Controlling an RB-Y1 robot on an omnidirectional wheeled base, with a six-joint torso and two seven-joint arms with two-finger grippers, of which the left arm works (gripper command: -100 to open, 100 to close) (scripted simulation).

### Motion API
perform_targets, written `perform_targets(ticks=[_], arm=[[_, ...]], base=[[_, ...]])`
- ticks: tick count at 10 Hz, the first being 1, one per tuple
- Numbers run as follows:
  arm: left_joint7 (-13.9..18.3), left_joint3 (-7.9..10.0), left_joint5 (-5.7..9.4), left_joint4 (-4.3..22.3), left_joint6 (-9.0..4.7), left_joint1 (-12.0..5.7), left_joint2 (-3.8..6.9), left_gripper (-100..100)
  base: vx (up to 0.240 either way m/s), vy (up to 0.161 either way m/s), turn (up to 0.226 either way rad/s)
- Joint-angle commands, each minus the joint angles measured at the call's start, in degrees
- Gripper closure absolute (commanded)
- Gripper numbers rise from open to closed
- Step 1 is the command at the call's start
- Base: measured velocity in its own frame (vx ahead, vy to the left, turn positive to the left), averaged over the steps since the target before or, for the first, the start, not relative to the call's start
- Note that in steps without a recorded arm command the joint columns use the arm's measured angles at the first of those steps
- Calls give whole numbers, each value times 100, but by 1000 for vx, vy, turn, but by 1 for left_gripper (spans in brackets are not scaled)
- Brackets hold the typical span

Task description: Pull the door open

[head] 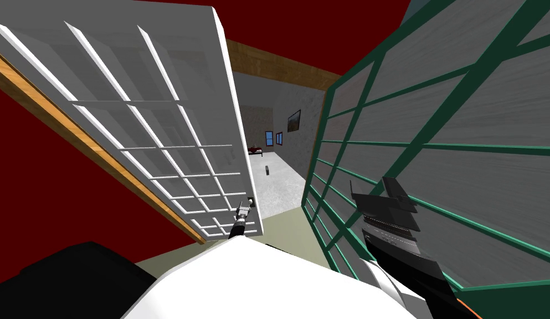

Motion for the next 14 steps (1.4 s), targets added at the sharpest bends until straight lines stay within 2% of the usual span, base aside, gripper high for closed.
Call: perform_targets(ticks=[1,2,5,9,11,12,14], arm=[[251,-109,40,-134,-8,-71,-134,-100],[390,-113,128,-131,4,-103,-170,-100],[714,-116,210,-128,16,-133,-204,-100],[714,-116,210,-128,16,-133,-204,-100],[1113,-123,367,-123,38,-190,-269,-100],[1164,-123,367,-123,38,-190,-269,-100],[1540,-129,506,-118,58,-241,-326,-100]], base=[[-37,2,-30],[-64,1,-55],[-57,9,-49],[-4,-1,3],[-51,7,-40],[-47,6,-74],[-65,9,-28]])
